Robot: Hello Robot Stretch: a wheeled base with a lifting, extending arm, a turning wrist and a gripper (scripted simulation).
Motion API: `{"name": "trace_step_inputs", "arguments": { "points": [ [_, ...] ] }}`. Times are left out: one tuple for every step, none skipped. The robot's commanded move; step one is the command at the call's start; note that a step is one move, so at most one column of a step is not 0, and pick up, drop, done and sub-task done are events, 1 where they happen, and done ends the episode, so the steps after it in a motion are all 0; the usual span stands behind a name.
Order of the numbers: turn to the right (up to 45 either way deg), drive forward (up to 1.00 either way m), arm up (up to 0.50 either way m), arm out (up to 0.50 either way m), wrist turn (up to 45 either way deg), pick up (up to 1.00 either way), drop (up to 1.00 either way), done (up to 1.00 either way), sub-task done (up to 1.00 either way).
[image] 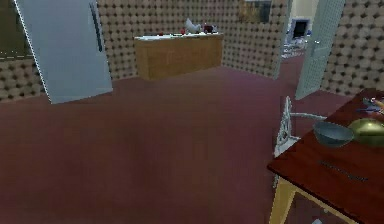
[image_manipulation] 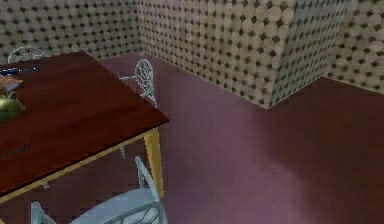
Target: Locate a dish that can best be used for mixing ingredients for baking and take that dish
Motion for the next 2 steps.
{"name": "trace_step_inputs", "arguments": {
  "points": [
    [0.0, 0.30, 0.00, 0.00, 0.0, 0.00, 0.00, 0.00, 0.00],
    [12.0, 0.00, 0.00, 0.00, 0.0, 0.00, 0.00, 0.00, 0.00]
  ]
}}
